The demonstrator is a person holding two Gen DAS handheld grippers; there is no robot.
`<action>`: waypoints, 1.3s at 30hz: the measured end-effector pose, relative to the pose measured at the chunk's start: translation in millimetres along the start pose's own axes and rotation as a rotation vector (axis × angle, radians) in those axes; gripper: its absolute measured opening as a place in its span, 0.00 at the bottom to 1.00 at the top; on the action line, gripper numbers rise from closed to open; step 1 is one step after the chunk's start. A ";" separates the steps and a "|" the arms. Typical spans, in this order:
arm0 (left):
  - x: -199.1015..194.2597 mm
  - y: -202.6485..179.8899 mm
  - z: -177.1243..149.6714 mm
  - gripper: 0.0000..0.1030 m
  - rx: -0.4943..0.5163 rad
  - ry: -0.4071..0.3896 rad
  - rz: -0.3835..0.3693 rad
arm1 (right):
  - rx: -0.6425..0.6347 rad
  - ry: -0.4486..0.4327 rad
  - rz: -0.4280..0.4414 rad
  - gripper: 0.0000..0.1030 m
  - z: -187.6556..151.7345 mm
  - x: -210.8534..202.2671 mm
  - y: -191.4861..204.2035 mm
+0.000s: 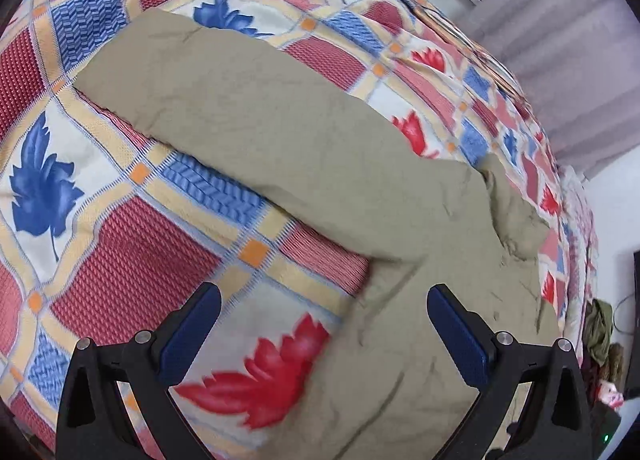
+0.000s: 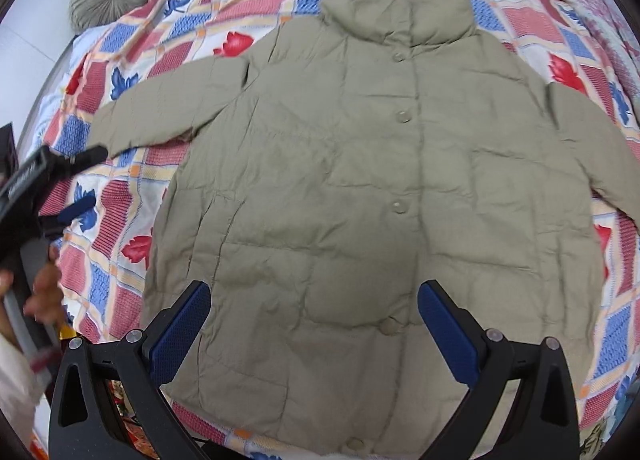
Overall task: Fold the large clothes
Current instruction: 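Grasp the jacket sleeve with the left gripper and lift it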
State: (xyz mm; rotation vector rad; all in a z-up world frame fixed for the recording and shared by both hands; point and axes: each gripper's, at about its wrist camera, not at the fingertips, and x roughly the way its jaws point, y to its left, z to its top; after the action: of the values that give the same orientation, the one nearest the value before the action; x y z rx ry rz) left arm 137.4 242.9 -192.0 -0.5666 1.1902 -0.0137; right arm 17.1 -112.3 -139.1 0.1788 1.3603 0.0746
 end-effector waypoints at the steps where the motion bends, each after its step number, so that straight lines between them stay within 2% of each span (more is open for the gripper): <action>1: 8.0 11.1 11.6 1.00 -0.020 -0.012 0.000 | -0.001 0.001 -0.001 1.00 0.2 9.4 2.4; 4: 35.8 42.4 43.7 1.00 -0.060 -0.029 0.012 | 0.002 -0.009 -0.001 1.00 0.3 29.8 6.2; 8: 67.9 76.6 70.3 1.00 -0.095 -0.033 0.095 | 0.034 -0.001 0.014 1.00 0.9 51.2 7.2; 12: 75.1 93.0 91.1 1.00 -0.154 -0.063 0.063 | 0.061 -0.015 0.028 1.00 2.2 56.9 9.3; 16: 81.1 92.4 115.4 1.00 -0.196 -0.090 0.053 | 0.062 -0.052 0.029 1.00 10.8 51.1 15.8; 18: 83.8 92.0 126.2 0.96 -0.230 -0.100 0.048 | 0.072 -0.069 0.030 1.00 18.8 49.3 17.7; 20: 82.8 92.8 131.2 0.62 -0.245 -0.105 0.036 | 0.088 -0.082 0.033 1.00 27.5 49.7 18.0; 21: 83.4 91.8 134.6 0.27 -0.236 -0.092 0.020 | 0.096 -0.087 0.037 1.00 31.7 50.5 18.0; 22: 82.0 89.3 136.9 0.06 -0.230 -0.082 0.010 | 0.105 -0.091 0.045 1.00 37.4 52.0 18.4; 24: 65.2 81.3 138.7 0.06 -0.191 -0.122 0.016 | 0.116 -0.097 0.062 1.00 49.6 56.3 22.0; 26: 40.8 65.0 137.0 0.06 -0.101 -0.183 0.031 | 0.119 -0.115 0.073 1.00 63.5 60.1 26.1; 29: 3.8 42.7 128.9 0.06 0.007 -0.250 0.013 | 0.138 -0.157 0.105 0.98 84.3 65.8 33.6; 30: -7.2 34.0 126.3 0.06 0.040 -0.267 0.000 | 0.149 -0.168 0.130 0.87 91.5 68.9 35.2; 31: -16.5 25.1 124.0 0.06 0.074 -0.278 -0.009 | 0.161 -0.172 0.158 0.59 99.3 73.6 37.7; 33: -32.7 5.8 116.8 0.06 0.145 -0.302 -0.025 | 0.191 -0.155 0.221 0.28 115.9 89.3 44.1; 35: -45.3 -11.2 107.6 0.06 0.203 -0.314 -0.044 | 0.212 -0.162 0.289 0.26 129.2 103.4 54.5; 39: -59.2 -50.6 89.7 0.06 0.306 -0.317 -0.099 | 0.189 -0.135 0.356 0.25 144.2 135.0 84.0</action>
State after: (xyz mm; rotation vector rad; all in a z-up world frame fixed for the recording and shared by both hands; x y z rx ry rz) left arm 207.3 253.8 -96.5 -0.3414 0.8300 -0.1815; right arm 190.4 -20.6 -226.6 0.5749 1.1880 0.2278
